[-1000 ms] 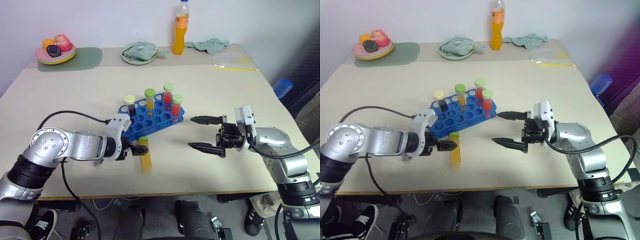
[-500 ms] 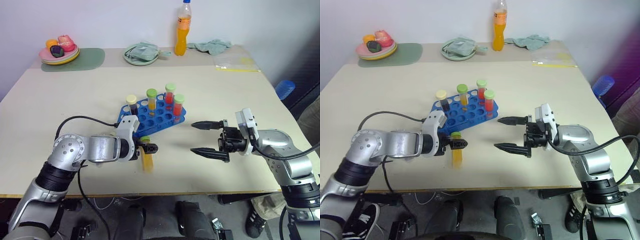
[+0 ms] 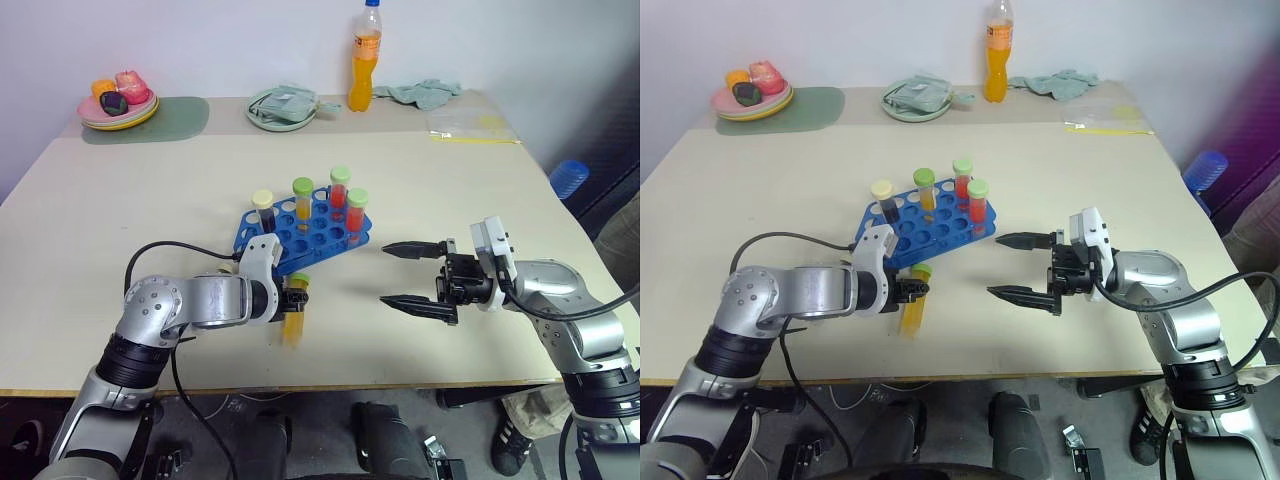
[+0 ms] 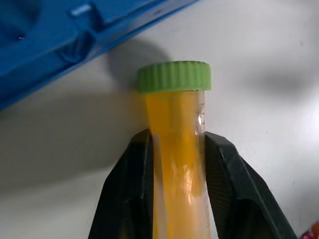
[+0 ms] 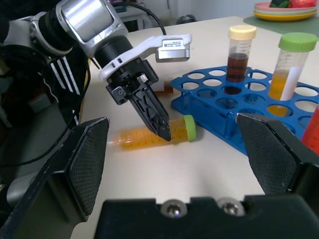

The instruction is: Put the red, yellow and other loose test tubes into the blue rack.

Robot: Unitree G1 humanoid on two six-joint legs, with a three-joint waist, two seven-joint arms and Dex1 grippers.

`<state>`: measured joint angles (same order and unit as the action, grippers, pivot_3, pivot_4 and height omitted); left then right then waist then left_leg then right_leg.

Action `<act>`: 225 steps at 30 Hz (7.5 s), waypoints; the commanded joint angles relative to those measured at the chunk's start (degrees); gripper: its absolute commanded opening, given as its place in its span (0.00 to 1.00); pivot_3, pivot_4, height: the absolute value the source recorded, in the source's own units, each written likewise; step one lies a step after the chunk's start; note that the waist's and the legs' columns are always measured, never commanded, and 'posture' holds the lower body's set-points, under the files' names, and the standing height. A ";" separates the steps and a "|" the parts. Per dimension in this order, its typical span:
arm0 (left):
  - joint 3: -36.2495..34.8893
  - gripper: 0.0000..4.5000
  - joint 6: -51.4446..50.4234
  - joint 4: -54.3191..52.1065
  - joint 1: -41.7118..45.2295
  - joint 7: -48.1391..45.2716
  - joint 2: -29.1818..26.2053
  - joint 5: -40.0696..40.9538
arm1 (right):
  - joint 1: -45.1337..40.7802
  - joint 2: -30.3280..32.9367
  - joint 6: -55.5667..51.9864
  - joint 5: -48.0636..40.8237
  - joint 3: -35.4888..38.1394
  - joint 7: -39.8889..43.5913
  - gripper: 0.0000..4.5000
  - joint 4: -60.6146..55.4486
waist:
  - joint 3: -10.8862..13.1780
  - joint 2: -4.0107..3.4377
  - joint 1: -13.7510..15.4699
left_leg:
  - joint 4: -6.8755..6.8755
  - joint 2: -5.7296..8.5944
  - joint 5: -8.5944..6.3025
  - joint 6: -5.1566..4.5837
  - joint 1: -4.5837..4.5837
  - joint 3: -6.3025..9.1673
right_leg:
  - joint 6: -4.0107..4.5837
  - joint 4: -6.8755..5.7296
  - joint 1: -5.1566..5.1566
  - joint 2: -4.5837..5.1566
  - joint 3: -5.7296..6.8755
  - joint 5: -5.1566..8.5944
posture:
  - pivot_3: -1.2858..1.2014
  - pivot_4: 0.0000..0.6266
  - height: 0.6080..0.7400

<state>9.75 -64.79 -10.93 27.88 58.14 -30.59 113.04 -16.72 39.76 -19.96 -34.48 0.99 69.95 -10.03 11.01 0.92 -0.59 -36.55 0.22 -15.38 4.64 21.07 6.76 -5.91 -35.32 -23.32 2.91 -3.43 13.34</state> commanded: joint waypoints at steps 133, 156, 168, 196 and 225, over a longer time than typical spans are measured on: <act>-27.89 0.99 12.34 -20.64 -13.95 -83.97 -12.19 -68.39 | 0.04 0.58 1.75 1.23 4.37 -3.98 1.00 -2.37 | 0.11 0.13 -0.50 | 0.08 -0.06 0.03 0.03 0.14 0.02 | -0.20 0.07 -0.14 -0.09 -0.02 -0.01 | 0.52 0.24 1.00; -17.85 0.99 -26.38 3.75 1.92 -59.06 -42.26 -23.47 | -1.34 -0.96 3.16 2.11 2.81 -3.19 1.00 -1.24 | 0.21 0.21 -1.91 | 0.30 -0.06 0.01 0.01 0.08 0.05 | -0.15 -0.06 -0.29 -0.08 -0.01 -0.01 | 0.52 0.24 1.00; -18.27 0.99 -24.07 -0.44 -4.97 -52.06 -30.50 -27.33 | -0.78 -0.76 3.01 2.10 2.70 -3.01 1.00 -1.25 | 0.19 0.25 -1.74 | 0.25 -0.06 0.02 0.03 0.19 0.02 | -0.11 -0.04 -0.35 -0.05 -0.02 -0.04 | 0.52 0.24 1.00; 4.42 0.71 -27.71 18.11 13.45 -65.58 -31.62 -34.10 | 1.37 -0.59 2.27 2.08 2.72 -4.19 1.00 -4.16 | 0.17 0.25 -1.91 | 0.26 -0.05 0.03 0.04 0.16 0.01 | -0.19 -0.10 -0.36 -0.07 -0.02 -0.09 | 0.52 0.24 1.00; -30.27 0.17 29.31 -22.83 -19.18 -64.79 -9.52 -77.43 | 1.62 1.09 -1.60 -2.56 4.92 -2.05 1.00 -5.85 | 0.12 0.26 0.07 | 0.17 -0.04 0.19 0.32 0.17 -0.06 | 0.11 0.15 -0.21 -0.02 -0.05 -0.17 | 0.52 0.24 1.00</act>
<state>-21.91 -41.71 -32.43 8.72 -3.61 -40.55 39.11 -15.16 39.76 -21.15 -35.12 3.55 67.44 -13.65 11.13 1.18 -0.52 -36.38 0.18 -15.19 4.96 21.25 6.70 -5.80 -35.14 -23.51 2.90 -3.48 13.17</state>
